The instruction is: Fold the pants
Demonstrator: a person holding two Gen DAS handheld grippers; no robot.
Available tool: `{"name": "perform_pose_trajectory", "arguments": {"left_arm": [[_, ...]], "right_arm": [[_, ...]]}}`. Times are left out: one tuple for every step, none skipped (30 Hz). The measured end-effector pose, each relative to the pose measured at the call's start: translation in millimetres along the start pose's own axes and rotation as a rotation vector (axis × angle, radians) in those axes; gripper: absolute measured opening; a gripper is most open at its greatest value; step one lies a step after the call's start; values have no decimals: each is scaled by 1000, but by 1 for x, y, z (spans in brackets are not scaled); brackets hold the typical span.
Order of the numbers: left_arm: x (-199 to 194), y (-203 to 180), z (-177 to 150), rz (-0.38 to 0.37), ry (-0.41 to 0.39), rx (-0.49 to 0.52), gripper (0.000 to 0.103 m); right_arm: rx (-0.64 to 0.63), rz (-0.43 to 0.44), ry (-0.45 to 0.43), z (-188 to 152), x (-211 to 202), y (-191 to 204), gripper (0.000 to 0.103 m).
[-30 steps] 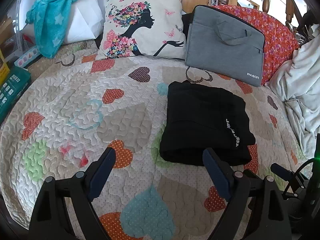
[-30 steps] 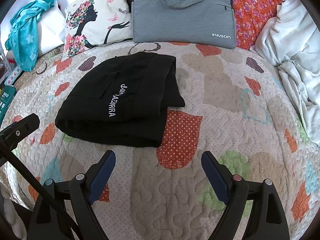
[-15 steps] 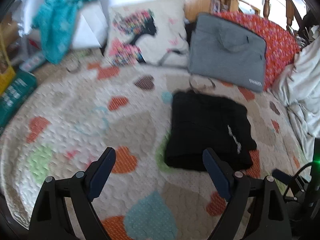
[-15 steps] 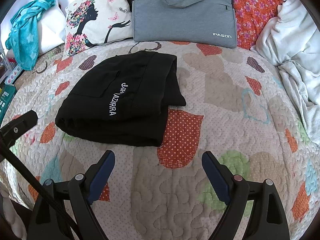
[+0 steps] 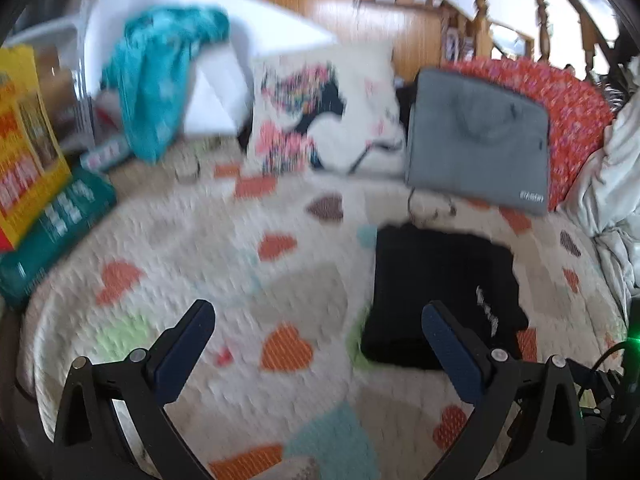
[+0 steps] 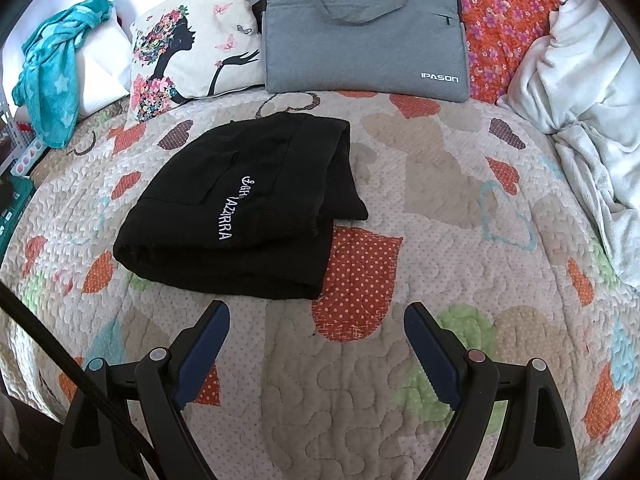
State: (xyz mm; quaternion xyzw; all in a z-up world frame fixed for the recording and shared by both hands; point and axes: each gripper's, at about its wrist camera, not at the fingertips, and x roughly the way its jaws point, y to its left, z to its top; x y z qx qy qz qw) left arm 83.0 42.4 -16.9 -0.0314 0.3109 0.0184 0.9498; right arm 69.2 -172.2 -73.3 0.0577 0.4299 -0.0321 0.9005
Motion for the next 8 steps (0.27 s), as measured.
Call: {"name": "perform_pose_trajectory", "arguments": {"left_arm": [[4, 0, -2, 3, 19, -3, 103], [8, -1, -4, 5, 39, 1, 103], [11, -3, -6, 4, 52, 7, 103], [12, -4, -7, 5, 61, 12, 103], [14, -6, -10, 9, 74, 21, 103], [15, -8, -12, 10, 88, 30, 103], [17, -9, -14, 0, 104, 32, 103], [19, -9, -16, -19, 125, 25, 103]], "right_arm": [[-3, 3, 2, 0, 0, 1, 92], [-6, 6, 4, 0, 1, 2, 92], [-9, 8, 5, -1, 1, 4, 93], [-15, 12, 7, -2, 1, 5, 93], [-23, 15, 10, -3, 1, 7, 93], [-29, 17, 13, -3, 2, 9, 93], [-34, 19, 14, -4, 3, 10, 93], [-37, 22, 16, -4, 3, 11, 93]]}}
